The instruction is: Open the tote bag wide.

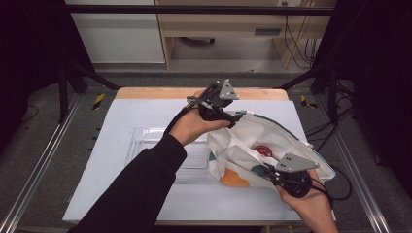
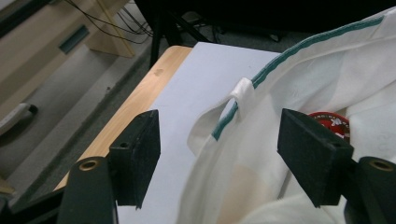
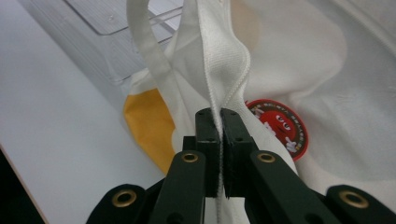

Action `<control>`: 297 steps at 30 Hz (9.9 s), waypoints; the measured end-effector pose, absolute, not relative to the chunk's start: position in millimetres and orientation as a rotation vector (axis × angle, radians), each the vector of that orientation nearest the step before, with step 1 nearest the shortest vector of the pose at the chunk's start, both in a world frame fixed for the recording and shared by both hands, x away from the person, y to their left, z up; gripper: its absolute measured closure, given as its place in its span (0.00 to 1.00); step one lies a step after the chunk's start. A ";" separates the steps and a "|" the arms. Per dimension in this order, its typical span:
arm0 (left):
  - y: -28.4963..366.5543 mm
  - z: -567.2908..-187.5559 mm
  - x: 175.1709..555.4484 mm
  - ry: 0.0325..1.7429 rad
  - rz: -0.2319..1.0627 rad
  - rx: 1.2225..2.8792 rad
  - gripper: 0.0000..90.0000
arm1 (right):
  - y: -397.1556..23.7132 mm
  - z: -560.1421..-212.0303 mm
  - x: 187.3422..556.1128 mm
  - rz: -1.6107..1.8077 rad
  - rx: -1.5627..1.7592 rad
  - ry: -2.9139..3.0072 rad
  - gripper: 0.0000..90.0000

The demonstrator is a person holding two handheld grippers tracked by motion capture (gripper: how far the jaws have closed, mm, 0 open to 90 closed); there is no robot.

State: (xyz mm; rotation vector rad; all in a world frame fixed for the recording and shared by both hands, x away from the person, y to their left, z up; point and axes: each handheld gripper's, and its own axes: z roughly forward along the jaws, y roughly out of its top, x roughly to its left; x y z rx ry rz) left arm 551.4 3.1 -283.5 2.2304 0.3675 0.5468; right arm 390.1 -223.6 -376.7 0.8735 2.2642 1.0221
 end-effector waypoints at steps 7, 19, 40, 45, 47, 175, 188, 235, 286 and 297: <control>-10.9 -294.1 568.7 0.339 0.462 2.309 0.39 | -222.9 -384.1 380.3 1.049 0.851 2.283 0.98; -23.9 -303.0 577.7 0.296 0.464 2.417 0.84 | -224.6 -384.9 375.6 1.067 0.832 2.309 0.98; -21.3 -298.4 594.2 0.435 0.570 2.270 0.99 | -218.5 -407.6 360.5 1.035 0.779 2.443 0.98; -20.2 -296.8 595.4 0.450 0.586 2.246 0.99 | -217.9 -412.9 357.9 1.036 0.775 2.461 0.98; -19.9 -297.4 596.3 0.455 0.589 2.243 0.99 | -217.9 -416.2 357.9 1.043 0.780 2.462 0.98; -28.8 -390.7 443.6 0.429 0.543 2.168 0.38 | -290.2 -343.7 456.3 0.836 1.124 2.166 0.47; -12.3 -411.3 434.9 0.453 0.533 2.233 0.62 | -298.2 -359.4 456.5 0.755 1.106 2.193 0.90; 25.0 -437.1 431.8 0.450 0.414 2.208 0.94 | -343.2 -413.3 543.4 0.573 1.380 2.060 0.92; 24.4 -452.7 426.8 0.440 0.391 2.243 0.94 | -341.6 -434.3 543.3 0.510 1.420 2.076 0.85; 19.9 -433.4 425.8 0.435 0.496 2.216 0.69 | -336.0 -406.2 518.3 0.673 1.380 2.026 0.45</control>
